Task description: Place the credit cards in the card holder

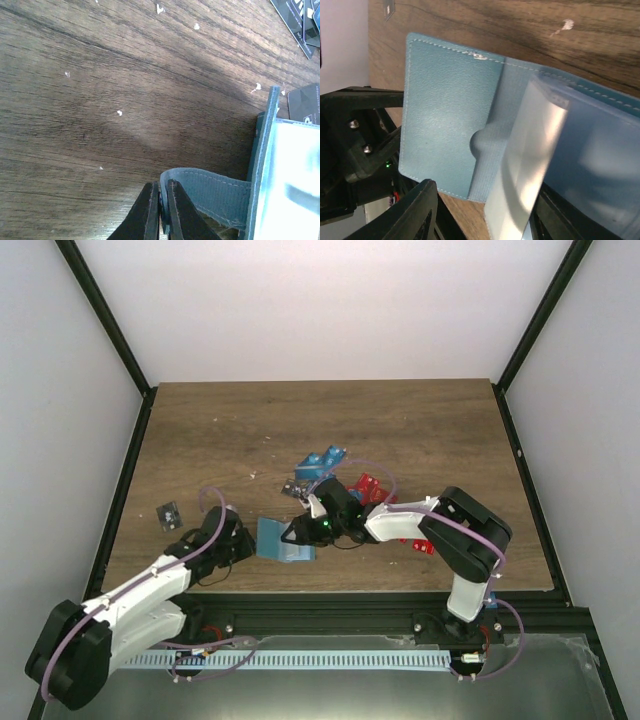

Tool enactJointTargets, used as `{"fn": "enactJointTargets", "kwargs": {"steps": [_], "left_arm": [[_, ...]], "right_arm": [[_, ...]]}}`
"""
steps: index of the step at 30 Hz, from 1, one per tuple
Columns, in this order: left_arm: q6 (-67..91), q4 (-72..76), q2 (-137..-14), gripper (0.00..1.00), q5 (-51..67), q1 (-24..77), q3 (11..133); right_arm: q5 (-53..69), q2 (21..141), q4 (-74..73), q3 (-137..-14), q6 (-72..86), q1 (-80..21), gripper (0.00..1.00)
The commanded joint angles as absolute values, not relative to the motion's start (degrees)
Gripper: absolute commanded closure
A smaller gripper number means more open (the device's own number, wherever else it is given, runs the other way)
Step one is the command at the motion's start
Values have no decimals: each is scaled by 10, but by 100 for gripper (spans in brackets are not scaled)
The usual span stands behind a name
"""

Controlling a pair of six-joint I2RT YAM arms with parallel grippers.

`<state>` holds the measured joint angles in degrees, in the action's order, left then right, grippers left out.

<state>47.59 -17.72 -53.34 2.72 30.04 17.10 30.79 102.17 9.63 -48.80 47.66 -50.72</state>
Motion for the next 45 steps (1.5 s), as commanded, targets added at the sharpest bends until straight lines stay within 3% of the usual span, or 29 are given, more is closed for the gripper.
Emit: {"fn": "enactJointTargets", "kwargs": {"steps": [1,18,27,29,33,39,42,45], "left_arm": [[465,-153,-545,96,31,303,165],[465,-111,-579,96,57,305,148],[461,-105,-601,96,71,305,144],[457,-122,-590,92,67,305,151],[450,-181,-563,73,44,305,173],[466,-247,-497,47,22,306,211],[470,-262,-476,45,7,310,234],[458,-244,-462,49,3,312,249]], "right_arm": [[336,1007,117,-495,475,-513,49],[391,1091,175,-542,475,-525,48],[401,1132,193,-536,471,-525,63],[395,1141,183,-539,465,-525,60],[384,1151,162,-541,456,-525,50],[372,1168,134,-538,444,-525,48],[370,1170,130,-532,441,-524,47],[373,1168,128,-529,436,-525,46]]}}
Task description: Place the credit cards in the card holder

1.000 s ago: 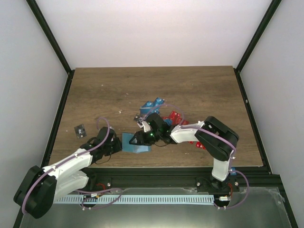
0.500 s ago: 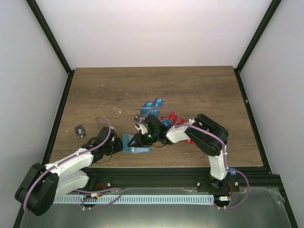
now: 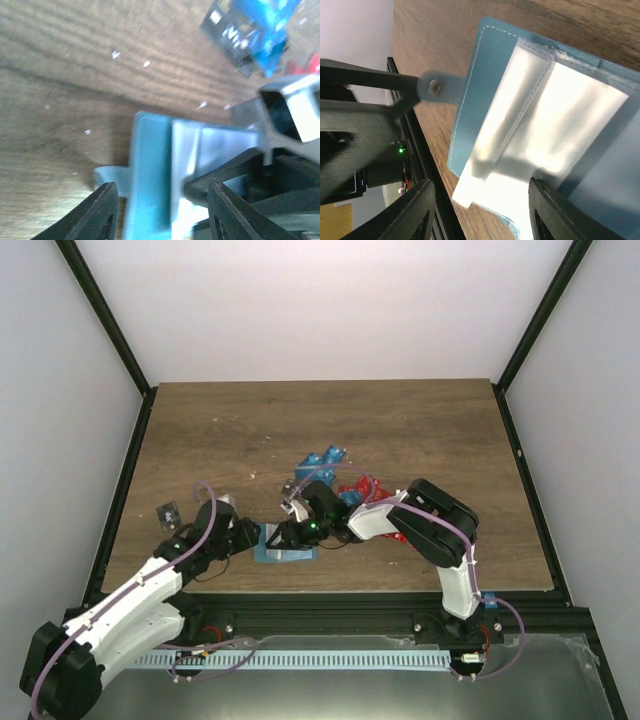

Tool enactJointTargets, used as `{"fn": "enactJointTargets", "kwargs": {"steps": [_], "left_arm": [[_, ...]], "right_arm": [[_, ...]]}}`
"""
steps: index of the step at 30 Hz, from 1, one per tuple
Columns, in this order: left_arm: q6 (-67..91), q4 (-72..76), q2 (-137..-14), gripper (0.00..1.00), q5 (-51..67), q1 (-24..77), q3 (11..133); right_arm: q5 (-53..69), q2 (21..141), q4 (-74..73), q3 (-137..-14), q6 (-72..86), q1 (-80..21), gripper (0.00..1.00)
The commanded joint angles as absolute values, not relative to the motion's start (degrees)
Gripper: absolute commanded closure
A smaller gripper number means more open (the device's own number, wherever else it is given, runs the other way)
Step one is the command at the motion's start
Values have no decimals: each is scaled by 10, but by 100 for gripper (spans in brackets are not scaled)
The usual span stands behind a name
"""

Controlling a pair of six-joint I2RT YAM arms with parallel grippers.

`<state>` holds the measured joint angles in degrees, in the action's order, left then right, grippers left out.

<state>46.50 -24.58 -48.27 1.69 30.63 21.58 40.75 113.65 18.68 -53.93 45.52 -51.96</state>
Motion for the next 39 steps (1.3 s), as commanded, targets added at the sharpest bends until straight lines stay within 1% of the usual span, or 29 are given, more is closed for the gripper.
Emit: {"fn": "enactJointTargets", "kwargs": {"steps": [1,3,6,12,17,22,29,34,39], "left_arm": [[454,-234,-460,52,5,311,253],[443,-214,-460,58,19,312,268],[438,-169,-472,62,50,312,270],[429,-63,-578,72,136,312,254],[426,-27,-644,73,144,311,241],[420,-7,-682,73,136,311,222],[416,33,-719,74,151,311,198],[405,37,-720,74,162,312,198],[403,23,-710,74,164,315,209]], "right_arm": [[373,1167,128,-528,434,-525,46],[371,1164,123,-528,429,-525,47],[367,1157,119,-527,425,-525,50],[369,1146,120,-521,418,-525,54],[372,1138,122,-512,410,-524,55],[379,1106,109,-506,396,-523,56],[368,1033,26,-530,358,-515,56],[301,973,-80,-550,321,-487,54],[121,932,-215,-571,319,-466,49]]}}
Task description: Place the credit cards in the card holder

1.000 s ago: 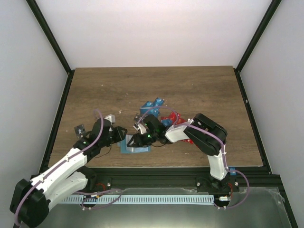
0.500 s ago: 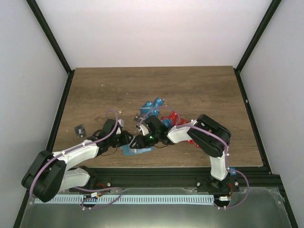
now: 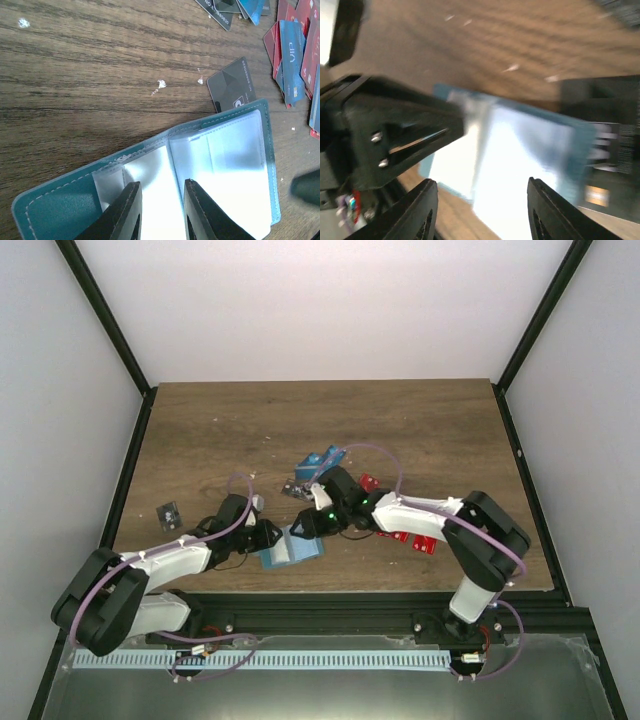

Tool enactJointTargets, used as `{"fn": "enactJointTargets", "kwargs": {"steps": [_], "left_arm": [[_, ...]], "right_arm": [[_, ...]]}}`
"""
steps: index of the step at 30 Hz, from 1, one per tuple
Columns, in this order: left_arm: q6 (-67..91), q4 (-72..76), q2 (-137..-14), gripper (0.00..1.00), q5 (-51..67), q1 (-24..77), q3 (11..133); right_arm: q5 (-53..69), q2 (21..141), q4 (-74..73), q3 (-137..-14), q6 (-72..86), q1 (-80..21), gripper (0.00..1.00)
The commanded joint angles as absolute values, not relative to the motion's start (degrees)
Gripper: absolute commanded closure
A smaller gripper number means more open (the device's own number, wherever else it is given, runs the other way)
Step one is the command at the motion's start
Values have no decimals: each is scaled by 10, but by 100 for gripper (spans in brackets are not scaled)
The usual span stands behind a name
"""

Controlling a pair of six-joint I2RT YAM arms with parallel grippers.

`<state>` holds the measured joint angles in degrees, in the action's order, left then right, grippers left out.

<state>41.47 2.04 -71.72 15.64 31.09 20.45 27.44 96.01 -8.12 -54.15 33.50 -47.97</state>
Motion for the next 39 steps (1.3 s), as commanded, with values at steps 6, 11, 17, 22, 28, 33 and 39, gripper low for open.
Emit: {"fn": "enactJointTargets", "kwargs": {"steps": [6,11,17,22,28,33,39], "left_arm": [[371,-22,-713,73,152,329,260],[365,-46,-724,73,143,343,297],[359,-50,-749,73,145,358,336],[355,-36,-787,72,149,392,379],[357,14,-860,68,189,426,434],[362,62,-946,57,250,447,489],[371,81,-1043,46,295,461,561]], "right_arm": [[-39,924,-320,-600,348,-460,40],[-97,910,-380,-584,389,-438,36],[-135,891,-407,-553,429,-418,33],[-122,898,-407,-545,424,-390,30],[-67,863,-350,-497,398,-326,32],[54,803,-269,-444,361,-241,41],[144,781,-196,-397,350,-147,57]]}}
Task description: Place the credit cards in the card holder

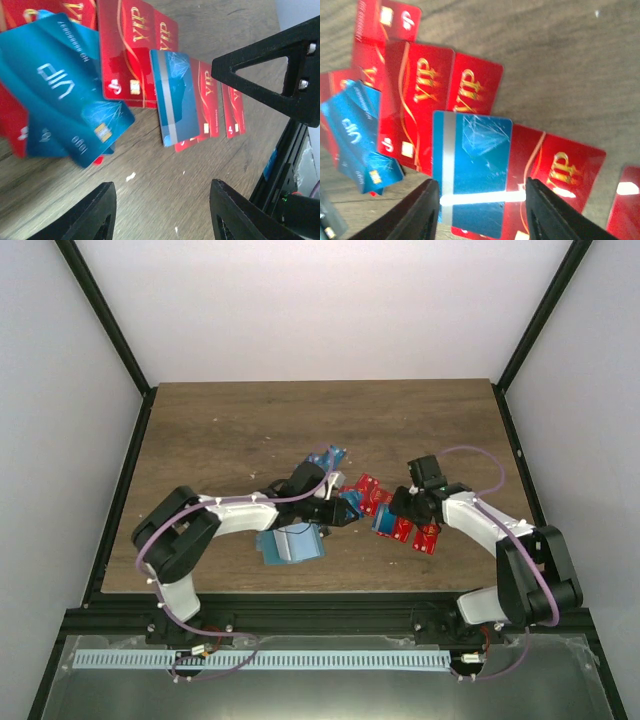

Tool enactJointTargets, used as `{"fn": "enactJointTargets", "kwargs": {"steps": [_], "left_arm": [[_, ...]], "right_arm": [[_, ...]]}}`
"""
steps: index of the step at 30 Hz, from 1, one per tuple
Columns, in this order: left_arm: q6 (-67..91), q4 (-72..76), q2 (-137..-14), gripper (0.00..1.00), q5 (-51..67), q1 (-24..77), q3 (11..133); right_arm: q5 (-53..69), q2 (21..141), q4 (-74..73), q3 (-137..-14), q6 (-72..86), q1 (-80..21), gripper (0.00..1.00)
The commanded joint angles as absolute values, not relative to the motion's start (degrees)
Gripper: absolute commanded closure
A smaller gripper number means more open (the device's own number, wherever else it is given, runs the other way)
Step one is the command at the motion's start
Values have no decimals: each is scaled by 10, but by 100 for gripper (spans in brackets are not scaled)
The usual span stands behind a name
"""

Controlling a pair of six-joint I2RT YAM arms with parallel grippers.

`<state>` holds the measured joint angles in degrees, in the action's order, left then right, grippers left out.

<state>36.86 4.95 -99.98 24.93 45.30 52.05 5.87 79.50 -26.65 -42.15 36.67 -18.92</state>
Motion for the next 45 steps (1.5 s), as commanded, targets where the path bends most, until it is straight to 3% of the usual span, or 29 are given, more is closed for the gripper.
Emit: {"fn": "enactJointTargets", "kwargs": {"steps": [1,11,21,29,45], "left_arm": [[372,80,-1063,45,301,464,575],[369,44,-1171,42,306,481,666],[368,12,-1233,40,310,487,713],[370,20,-1241,40,317,491,716],[457,197,-1201,44,416,490,671]], "right_arm": [[158,780,-187,-391,349,-136,60],[232,817,-119,-345,347,-105,72],[210,849,-103,-287,383,-105,91],[198,825,-106,-258,399,-105,99],[249,828,-78,-240,411,-105,99]]}}
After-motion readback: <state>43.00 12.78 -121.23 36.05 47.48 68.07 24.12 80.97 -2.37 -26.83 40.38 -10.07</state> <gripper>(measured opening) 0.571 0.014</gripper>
